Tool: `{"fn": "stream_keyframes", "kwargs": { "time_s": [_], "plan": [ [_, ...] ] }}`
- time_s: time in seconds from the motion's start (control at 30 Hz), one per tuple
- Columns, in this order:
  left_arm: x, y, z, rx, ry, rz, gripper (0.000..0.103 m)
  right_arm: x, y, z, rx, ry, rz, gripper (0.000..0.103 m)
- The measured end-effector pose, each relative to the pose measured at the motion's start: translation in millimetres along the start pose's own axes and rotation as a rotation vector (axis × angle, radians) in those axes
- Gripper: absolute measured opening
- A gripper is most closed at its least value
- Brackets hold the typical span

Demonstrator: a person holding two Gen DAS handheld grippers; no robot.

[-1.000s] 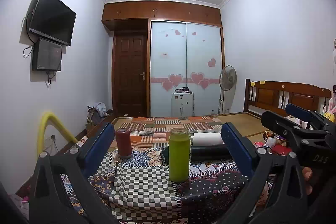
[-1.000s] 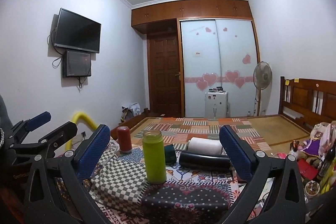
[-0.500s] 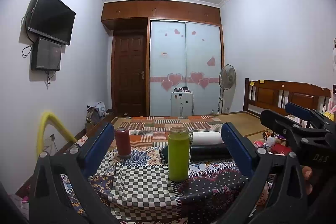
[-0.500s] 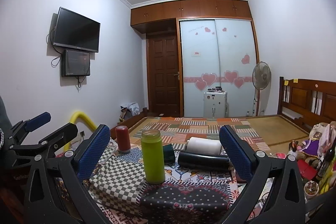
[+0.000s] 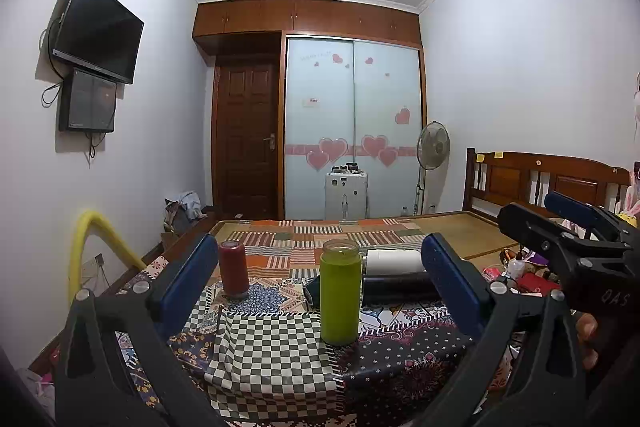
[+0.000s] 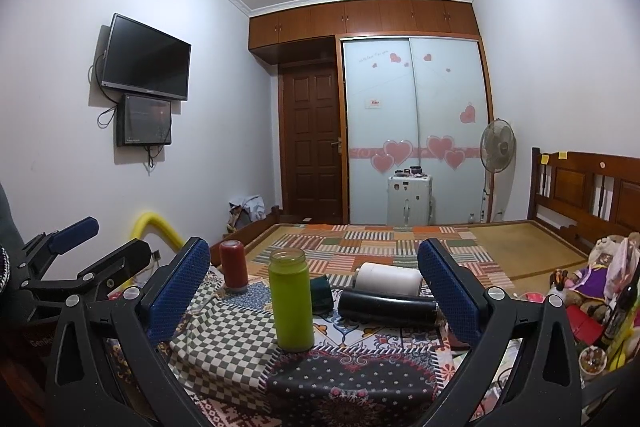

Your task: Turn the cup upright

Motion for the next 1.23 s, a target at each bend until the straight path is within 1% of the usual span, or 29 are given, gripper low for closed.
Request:
{"fn": "stream_keyframes", "kwargs": {
  "time_s": [0.87, 1.23],
  "plan": [
    [2.5, -1.9, 1.5, -0.019, -0.002, 0.023, 0.103, 3.2, 4.1, -7.1, 0.014, 0.0, 0.003, 0.103],
    [1.7, -3.7, 1.2, -0.03, 0.001, 0.022, 0.103, 5.9, 3.1, -6.7, 0.011, -0.005, 0.006, 0.103]
  ]
}}
Point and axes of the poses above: each gripper's, at about its wrist camera, not at the fingertips, and y roughly against the way its jaws point, x to its right, z to its underside, the point moved 6 cm from there along -y, roughly the way its jaws point, and after that the axes turned 9 degrees about -x, right-handed, at the moved point
